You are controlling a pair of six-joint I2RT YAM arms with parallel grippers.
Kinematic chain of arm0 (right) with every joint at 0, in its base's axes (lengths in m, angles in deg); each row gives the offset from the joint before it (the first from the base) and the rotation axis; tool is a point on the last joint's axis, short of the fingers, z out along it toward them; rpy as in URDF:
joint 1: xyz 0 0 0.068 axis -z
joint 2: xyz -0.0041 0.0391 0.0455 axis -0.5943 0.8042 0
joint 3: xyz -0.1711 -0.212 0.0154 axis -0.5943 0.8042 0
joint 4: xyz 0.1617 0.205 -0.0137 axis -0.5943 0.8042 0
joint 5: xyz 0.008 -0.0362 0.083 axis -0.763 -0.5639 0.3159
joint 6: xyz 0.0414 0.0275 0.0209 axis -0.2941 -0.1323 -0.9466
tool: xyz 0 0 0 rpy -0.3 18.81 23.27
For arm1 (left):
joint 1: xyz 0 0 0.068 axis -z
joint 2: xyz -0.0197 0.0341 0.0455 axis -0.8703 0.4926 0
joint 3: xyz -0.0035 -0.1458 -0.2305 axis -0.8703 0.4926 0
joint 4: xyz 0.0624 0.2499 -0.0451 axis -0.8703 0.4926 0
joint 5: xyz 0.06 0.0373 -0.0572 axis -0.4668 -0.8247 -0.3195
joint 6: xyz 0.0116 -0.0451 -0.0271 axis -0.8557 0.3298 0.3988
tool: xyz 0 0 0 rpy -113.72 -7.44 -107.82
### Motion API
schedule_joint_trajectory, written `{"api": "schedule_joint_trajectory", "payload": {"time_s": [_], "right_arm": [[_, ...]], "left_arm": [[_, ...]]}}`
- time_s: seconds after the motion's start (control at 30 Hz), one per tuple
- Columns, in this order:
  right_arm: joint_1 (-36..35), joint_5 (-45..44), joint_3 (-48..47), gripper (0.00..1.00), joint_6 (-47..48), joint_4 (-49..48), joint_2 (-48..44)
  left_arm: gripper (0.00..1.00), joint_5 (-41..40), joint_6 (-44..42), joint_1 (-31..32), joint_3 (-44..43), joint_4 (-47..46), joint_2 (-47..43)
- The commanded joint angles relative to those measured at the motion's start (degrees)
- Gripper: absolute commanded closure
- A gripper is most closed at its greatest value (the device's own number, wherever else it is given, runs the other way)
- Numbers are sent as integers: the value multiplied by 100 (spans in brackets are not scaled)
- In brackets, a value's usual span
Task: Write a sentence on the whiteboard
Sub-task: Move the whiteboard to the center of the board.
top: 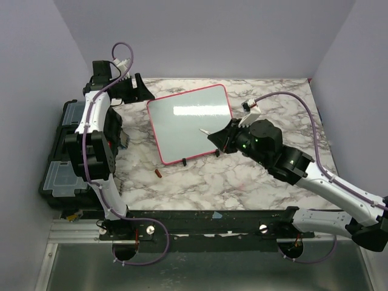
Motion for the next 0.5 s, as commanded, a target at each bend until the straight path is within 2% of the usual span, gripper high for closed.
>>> {"api": "schedule_joint_trajectory", "payload": {"time_s": [0.0,0.2,0.33,0.47], "right_arm": [[-23,48,-234,99,163,48,205],[-21,304,-337,99,142,-101,561],[-19,475,-439,100,141,-143,787],[-24,554,-489,99,151,-181,914]], "left_arm": [[26,1102,318,-335,-100,-315,269],[28,1661,682,-358,130,-778,447],[29,1918,847,-318,-422,-686,821],[35,2061,727,-234,-918,-333,1209]]}}
